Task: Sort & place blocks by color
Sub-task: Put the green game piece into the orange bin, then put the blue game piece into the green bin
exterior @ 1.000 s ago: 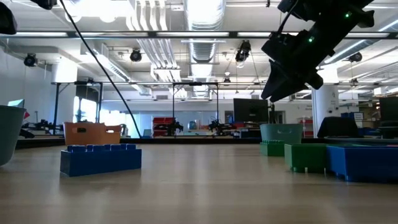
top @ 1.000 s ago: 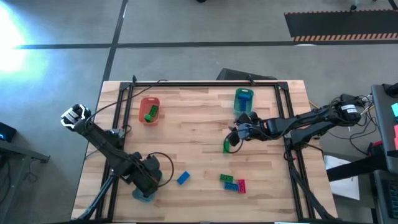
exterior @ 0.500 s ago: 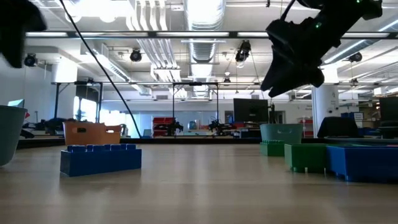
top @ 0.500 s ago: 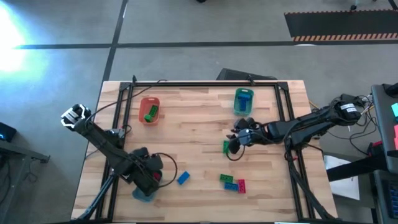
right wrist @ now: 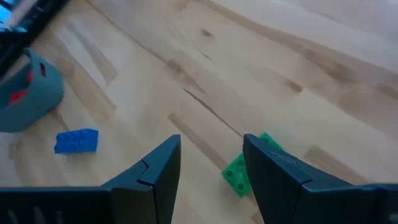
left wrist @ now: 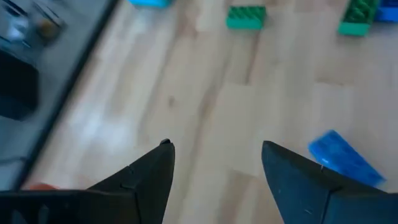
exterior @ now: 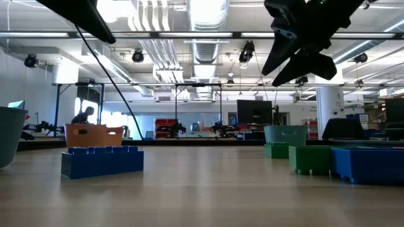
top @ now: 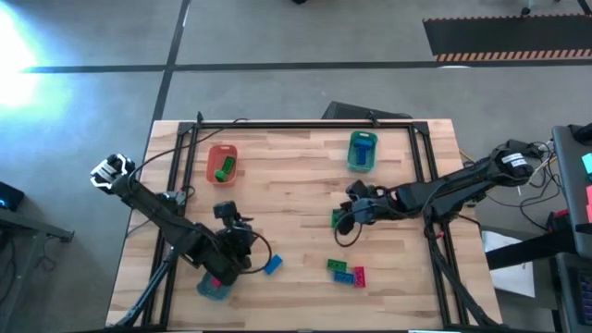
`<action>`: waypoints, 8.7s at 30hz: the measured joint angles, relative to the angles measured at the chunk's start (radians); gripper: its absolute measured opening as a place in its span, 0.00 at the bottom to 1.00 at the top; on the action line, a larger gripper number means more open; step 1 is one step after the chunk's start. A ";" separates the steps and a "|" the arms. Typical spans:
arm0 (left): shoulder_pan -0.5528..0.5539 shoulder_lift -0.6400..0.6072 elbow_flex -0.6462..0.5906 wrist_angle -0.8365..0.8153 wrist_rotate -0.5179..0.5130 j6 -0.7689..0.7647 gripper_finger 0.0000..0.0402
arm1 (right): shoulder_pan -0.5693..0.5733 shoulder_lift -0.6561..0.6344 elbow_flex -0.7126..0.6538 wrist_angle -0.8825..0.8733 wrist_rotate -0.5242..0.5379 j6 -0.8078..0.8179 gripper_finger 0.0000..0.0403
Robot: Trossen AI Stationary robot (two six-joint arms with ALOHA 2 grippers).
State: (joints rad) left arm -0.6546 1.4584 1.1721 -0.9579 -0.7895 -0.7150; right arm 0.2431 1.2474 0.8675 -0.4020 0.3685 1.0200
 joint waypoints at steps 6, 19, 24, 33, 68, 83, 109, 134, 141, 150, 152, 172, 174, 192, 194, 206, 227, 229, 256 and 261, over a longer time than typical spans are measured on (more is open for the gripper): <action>0.008 -0.025 0.000 0.000 -0.128 0.100 0.56 | 0.001 0.161 0.172 -0.308 0.003 0.130 0.40; 0.009 -0.048 0.000 -0.081 -0.182 0.127 0.56 | 0.002 0.479 0.445 -0.562 -0.055 0.282 0.57; 0.009 -0.048 -0.008 -0.123 -0.181 0.126 0.56 | 0.004 0.534 0.475 -0.561 -0.058 0.327 0.67; 0.009 -0.047 -0.018 -0.146 -0.188 0.126 0.56 | 0.013 0.588 0.467 -0.557 -0.084 0.428 0.80; 0.009 -0.047 -0.034 -0.021 -0.170 0.119 0.56 | 0.017 0.590 0.429 -0.508 -0.028 0.277 0.27; 0.012 -0.051 -0.183 0.442 -0.117 0.205 0.56 | 0.085 0.393 0.424 -0.490 0.162 -0.041 0.27; 0.172 -0.046 -0.463 1.738 0.288 0.748 0.56 | 0.241 0.241 0.038 0.964 0.167 -1.076 0.27; 0.222 0.024 -0.458 1.909 0.302 0.827 0.31 | 0.235 0.239 0.046 0.923 0.235 -1.133 0.44; 0.256 -0.006 -0.460 1.679 0.037 0.827 0.31 | 0.235 0.184 0.048 0.786 0.428 -1.072 0.57; 0.434 -0.104 -0.462 1.161 -0.609 0.708 0.31 | 0.234 0.081 0.048 0.430 0.522 -0.725 0.64; 0.520 -0.123 -0.463 1.062 -0.567 0.630 0.31 | 0.234 0.078 0.048 0.410 0.523 -0.692 0.64; 1.052 -0.149 -0.465 0.467 -0.052 0.092 0.51 | 0.236 0.120 0.049 0.400 0.515 -0.653 0.63; 1.052 -0.144 -0.465 0.467 -0.052 0.093 0.58 | 0.236 0.120 0.049 0.400 0.514 -0.653 0.63; 0.801 -0.219 -0.364 0.469 0.080 0.093 0.63 | 0.237 0.116 0.049 0.320 0.500 -0.657 0.62; 0.715 -0.221 -0.333 0.471 0.081 0.093 0.63 | 0.237 0.110 0.049 0.289 0.487 -0.657 0.62; 0.237 -0.007 -0.148 0.476 0.279 -0.010 0.63 | 0.237 0.090 0.049 0.241 0.487 -0.709 0.61; 0.166 0.553 0.385 -0.074 0.551 -0.456 0.63 | 0.237 0.089 0.049 0.220 0.379 -0.733 0.63; 0.164 0.553 0.381 -0.043 0.553 -0.458 0.63 | 0.237 0.089 0.049 0.219 0.379 -0.733 0.63; 0.149 0.553 0.224 0.195 0.577 -0.478 0.34 | 0.237 0.089 0.044 0.220 0.380 -0.713 0.64; 0.156 0.541 0.231 0.190 0.526 -0.359 0.31 | 0.261 0.089 0.021 0.226 0.382 -0.685 0.64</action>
State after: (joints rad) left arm -0.4983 1.9992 1.4027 -0.7677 -0.2634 -1.0737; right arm 0.5037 1.3369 0.8888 -0.1761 0.7509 0.3346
